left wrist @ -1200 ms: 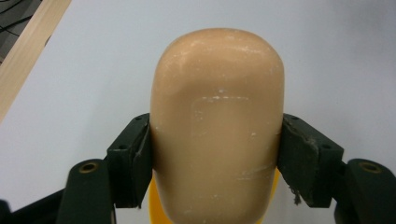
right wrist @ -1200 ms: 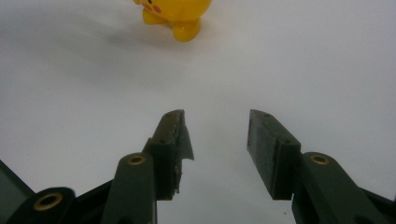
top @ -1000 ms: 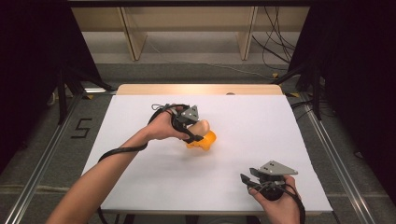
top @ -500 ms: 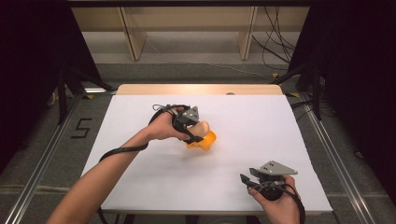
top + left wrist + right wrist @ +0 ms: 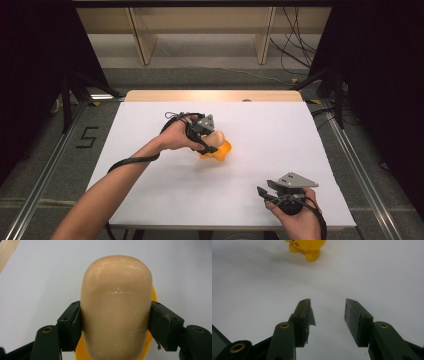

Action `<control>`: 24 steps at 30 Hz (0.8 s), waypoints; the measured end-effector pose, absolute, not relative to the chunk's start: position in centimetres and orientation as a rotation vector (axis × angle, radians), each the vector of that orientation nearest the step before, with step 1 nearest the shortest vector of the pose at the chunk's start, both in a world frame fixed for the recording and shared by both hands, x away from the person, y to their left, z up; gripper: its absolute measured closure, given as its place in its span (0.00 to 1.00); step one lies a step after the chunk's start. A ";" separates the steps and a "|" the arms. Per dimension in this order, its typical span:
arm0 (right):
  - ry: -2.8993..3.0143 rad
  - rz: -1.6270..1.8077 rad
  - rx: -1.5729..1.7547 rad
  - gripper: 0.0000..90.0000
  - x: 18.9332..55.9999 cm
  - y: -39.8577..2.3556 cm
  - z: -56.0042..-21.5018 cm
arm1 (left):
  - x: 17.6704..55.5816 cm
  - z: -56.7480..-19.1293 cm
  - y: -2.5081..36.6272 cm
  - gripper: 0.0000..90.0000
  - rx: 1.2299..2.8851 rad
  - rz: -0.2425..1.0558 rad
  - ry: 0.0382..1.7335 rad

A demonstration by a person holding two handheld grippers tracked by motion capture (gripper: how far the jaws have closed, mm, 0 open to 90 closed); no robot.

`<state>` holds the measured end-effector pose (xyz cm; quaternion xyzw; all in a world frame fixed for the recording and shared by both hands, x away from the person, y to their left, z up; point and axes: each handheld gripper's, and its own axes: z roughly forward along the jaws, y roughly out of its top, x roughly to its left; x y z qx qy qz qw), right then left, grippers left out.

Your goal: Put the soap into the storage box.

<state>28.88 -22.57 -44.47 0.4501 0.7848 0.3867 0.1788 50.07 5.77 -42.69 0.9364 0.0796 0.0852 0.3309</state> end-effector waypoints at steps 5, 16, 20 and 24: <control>2.213 1.099 1.267 0.62 28.9 -22.5 -44.6 | 50.2 -42.7 5.7 0.36 2.451 0.220 0.211; 2.225 1.099 1.273 0.62 28.9 -22.5 -44.5 | 50.2 -42.8 5.5 0.35 2.457 0.204 0.238; 2.211 1.093 1.263 0.62 28.9 -22.6 -44.5 | 50.4 -41.9 5.6 0.33 2.430 0.189 0.254; 2.219 1.090 1.267 0.62 28.9 -22.5 -44.5 | 50.2 -41.4 5.7 0.30 2.422 0.192 0.242</control>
